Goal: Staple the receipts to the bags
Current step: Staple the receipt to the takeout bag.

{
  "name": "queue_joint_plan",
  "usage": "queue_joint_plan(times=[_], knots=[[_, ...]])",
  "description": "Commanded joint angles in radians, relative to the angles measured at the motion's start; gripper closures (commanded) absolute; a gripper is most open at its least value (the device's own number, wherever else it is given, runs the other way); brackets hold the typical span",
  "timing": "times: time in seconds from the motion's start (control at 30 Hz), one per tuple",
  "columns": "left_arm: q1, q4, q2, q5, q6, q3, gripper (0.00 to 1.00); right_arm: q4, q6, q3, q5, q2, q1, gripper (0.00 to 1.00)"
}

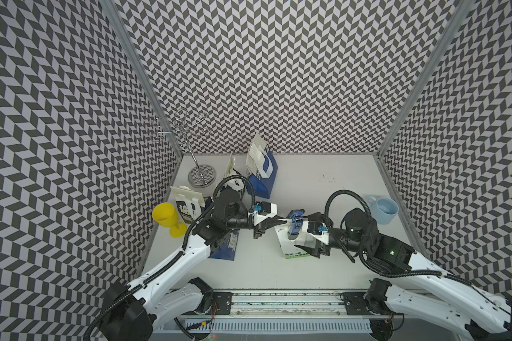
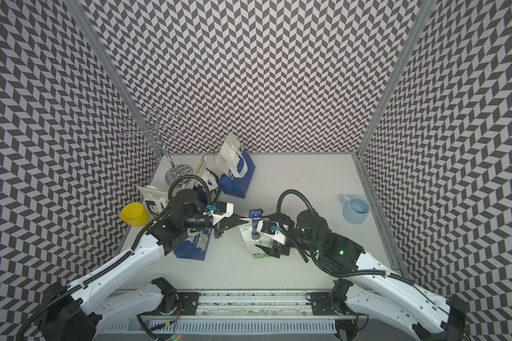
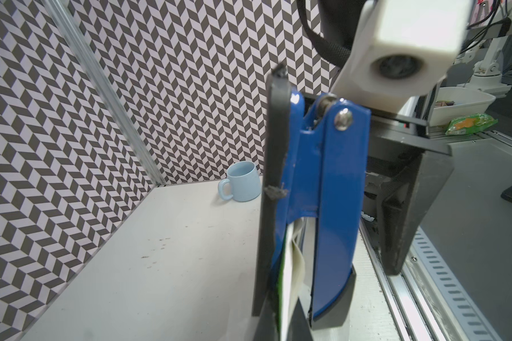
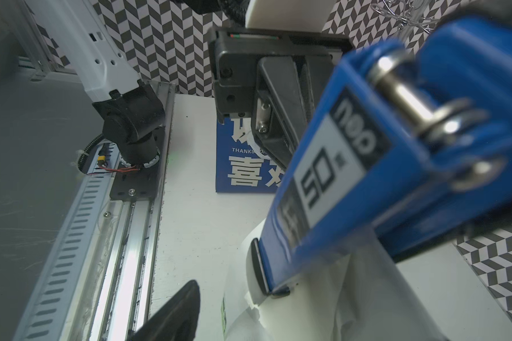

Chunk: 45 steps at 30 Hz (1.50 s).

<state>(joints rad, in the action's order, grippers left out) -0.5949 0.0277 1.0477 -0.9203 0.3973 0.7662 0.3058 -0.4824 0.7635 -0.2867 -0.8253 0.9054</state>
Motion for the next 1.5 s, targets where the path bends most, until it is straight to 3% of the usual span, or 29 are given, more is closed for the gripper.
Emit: queue_joint_plan(times=[0.0,0.47,0.77,0.9,0.97,1.13,1.2,1.23,1.27,1.33,1.37,1.47], knots=[[-0.003,0.036,-0.029,-0.063,0.042,0.064,1.00,-0.092,-0.030,0.003,-0.026,0.008,-0.005,0.15],[-0.014,-0.007,-0.029,-0.073,0.061,0.066,1.00,0.016,-0.113,0.086,0.077,0.051,-0.035,0.14],[-0.044,0.005,-0.009,-0.068,0.060,0.079,1.00,-0.086,-0.013,0.052,-0.222,-0.026,-0.036,0.16],[-0.055,0.005,-0.012,-0.055,0.065,0.079,1.00,-0.186,0.051,0.008,-0.269,-0.062,-0.036,0.20],[-0.056,0.009,-0.014,-0.047,0.065,0.078,1.00,-0.216,0.069,-0.007,-0.276,-0.073,-0.036,0.30],[-0.060,0.006,-0.018,-0.036,0.067,0.075,1.00,-0.256,0.107,-0.019,-0.253,-0.077,-0.037,0.87],[-0.060,0.010,-0.018,-0.027,0.067,0.073,1.00,-0.267,0.108,-0.021,-0.241,-0.070,-0.037,0.94],[-0.060,0.014,-0.020,-0.019,0.061,0.071,1.00,-0.270,0.111,-0.021,-0.229,-0.067,-0.038,0.92],[-0.061,0.026,-0.019,0.000,0.053,0.067,1.00,-0.276,0.116,-0.020,-0.209,-0.064,-0.037,0.82],[-0.062,0.077,-0.022,0.073,0.009,0.053,1.00,-0.289,0.120,-0.017,-0.135,-0.051,-0.038,0.51],[-0.063,0.122,-0.024,0.139,-0.027,0.039,1.00,-0.309,0.130,-0.021,-0.069,-0.040,-0.038,0.40],[-0.065,0.256,-0.028,0.339,-0.143,0.002,1.00,-0.438,0.151,-0.069,0.186,0.000,-0.039,0.31]])
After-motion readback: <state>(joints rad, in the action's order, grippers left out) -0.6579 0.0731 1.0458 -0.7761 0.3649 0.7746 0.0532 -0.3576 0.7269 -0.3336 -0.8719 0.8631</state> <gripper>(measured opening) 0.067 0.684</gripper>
